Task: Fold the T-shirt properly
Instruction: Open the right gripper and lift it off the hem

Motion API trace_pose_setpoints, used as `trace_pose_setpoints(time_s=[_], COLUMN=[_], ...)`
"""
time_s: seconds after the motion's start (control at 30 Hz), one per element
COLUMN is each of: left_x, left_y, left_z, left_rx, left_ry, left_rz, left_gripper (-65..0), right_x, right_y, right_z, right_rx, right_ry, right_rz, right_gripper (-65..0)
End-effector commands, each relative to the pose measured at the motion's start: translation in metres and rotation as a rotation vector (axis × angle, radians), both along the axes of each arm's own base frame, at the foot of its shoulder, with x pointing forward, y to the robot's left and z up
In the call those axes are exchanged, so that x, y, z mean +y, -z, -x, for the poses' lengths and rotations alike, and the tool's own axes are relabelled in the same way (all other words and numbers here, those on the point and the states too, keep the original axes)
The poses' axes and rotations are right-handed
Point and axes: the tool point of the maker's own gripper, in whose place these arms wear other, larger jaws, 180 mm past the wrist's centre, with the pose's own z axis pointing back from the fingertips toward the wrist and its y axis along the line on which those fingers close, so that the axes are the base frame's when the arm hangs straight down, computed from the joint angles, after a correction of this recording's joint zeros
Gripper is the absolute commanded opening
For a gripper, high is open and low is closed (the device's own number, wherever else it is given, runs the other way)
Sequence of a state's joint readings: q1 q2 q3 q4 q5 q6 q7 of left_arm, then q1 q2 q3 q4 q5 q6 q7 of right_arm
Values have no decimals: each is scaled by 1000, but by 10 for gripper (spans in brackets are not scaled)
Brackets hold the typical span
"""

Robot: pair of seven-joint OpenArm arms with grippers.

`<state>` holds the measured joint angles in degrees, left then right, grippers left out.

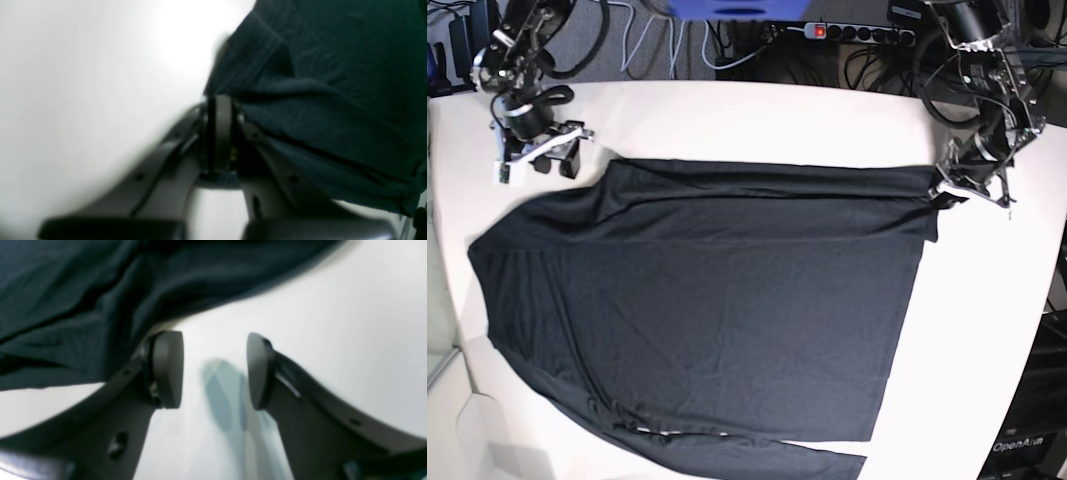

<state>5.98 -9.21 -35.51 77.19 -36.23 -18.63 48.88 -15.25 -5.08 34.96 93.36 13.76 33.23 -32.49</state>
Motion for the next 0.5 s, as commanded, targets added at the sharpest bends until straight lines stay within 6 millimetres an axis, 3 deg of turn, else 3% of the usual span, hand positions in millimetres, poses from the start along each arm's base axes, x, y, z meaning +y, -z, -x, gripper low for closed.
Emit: trace_pose_setpoints(time_s=[0.0,0.23,0.47], left_x=[6,6,6], left_y=[-14,-14,-14], left_z=[-11,-12,-12], left_rx=[-49,-52,-52], left_ry=[-1,-1,-1], left_rz=[-16,-16,-16], left_gripper=[-650,-650,-650], right_x=[0,17,48], right_y=[-14,-8,-4], right_z=[-10,-4,-5], right_rx=[-62,-54,-40], right_ry=[-1,2,-82], right_rz=[4,-37,-67], right_gripper=[-336,-336,-336])
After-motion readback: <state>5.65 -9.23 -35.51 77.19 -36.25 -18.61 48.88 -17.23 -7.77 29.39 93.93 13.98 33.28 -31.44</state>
